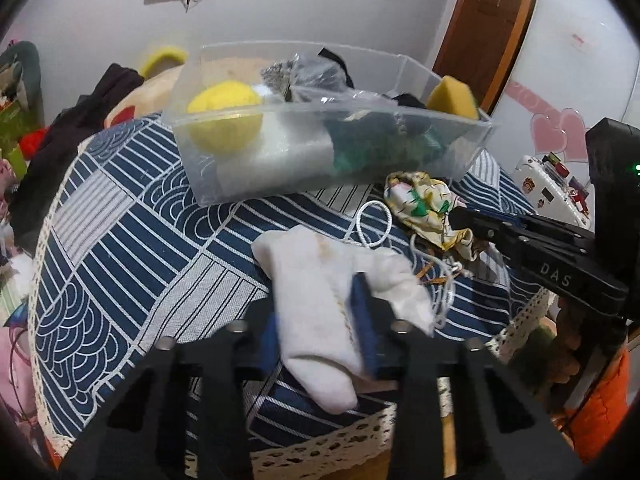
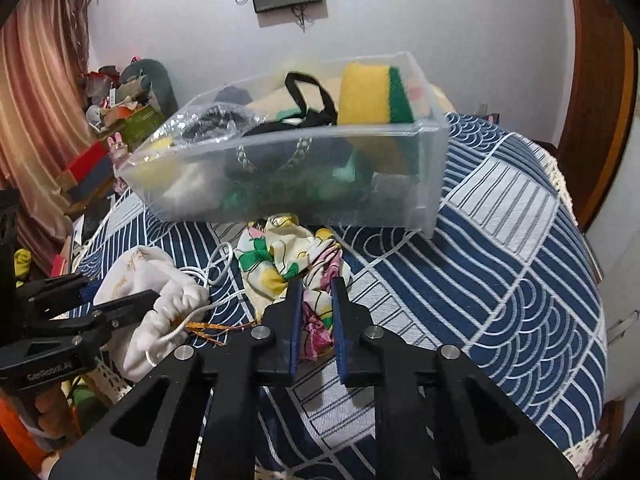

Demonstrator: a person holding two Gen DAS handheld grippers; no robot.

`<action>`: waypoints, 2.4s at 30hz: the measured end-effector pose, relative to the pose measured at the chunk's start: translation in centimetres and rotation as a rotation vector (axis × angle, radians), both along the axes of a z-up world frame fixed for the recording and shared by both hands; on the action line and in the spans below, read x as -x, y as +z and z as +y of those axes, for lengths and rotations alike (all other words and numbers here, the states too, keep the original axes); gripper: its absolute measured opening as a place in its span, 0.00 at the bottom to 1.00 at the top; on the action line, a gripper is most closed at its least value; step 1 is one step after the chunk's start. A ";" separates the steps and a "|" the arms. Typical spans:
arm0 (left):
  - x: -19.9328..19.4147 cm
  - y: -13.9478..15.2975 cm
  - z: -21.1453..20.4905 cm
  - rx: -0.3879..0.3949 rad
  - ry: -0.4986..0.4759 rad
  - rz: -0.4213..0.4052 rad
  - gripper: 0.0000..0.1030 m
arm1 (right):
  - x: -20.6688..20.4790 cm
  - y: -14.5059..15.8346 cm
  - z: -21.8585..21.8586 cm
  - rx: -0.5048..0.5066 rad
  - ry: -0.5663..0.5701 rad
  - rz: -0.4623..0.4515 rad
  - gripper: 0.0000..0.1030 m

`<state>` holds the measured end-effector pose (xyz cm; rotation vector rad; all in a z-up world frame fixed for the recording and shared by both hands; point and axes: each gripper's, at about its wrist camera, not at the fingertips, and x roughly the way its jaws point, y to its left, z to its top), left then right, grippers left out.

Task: Organize soft objects
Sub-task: 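Grasp the white sock with the left tool while the right tool grasps the floral cloth, then lower the sock and floral cloth into the box and open both tools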

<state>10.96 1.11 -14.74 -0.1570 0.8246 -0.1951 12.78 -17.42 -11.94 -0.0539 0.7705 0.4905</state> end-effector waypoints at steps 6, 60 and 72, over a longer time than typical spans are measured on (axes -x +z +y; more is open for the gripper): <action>1.2 1.4 0.3 -0.029 0.016 -0.047 0.19 | 1.0 1.4 -1.2 -0.018 -0.025 -0.054 0.10; -12.4 7.6 3.3 -0.076 0.145 -0.132 0.24 | -6.2 4.6 6.6 0.107 -0.002 -0.201 0.19; -6.8 12.4 3.8 -0.059 0.116 -0.259 0.57 | -4.0 7.8 4.1 0.035 -0.030 -0.308 0.49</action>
